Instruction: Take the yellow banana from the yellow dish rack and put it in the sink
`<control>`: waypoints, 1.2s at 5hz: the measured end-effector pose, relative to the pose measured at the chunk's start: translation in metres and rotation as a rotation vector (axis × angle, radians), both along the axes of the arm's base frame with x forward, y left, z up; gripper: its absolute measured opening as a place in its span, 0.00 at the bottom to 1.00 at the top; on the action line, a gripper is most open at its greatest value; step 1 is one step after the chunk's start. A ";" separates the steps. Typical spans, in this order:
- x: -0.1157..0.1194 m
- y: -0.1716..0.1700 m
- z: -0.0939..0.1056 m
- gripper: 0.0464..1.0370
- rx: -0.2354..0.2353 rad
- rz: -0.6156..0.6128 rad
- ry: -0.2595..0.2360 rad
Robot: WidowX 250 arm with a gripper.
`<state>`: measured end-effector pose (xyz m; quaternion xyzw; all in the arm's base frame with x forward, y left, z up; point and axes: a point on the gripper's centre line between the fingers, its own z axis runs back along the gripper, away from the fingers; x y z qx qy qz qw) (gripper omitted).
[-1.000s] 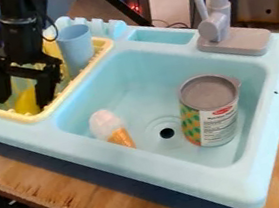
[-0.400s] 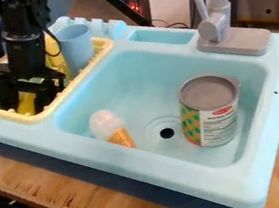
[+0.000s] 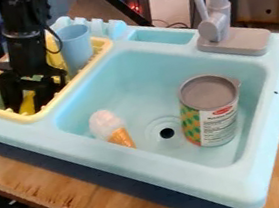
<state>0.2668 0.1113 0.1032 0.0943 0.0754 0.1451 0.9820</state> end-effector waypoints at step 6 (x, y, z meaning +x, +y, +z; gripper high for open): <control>-0.001 -0.088 0.102 0.51 0.068 -0.219 -0.249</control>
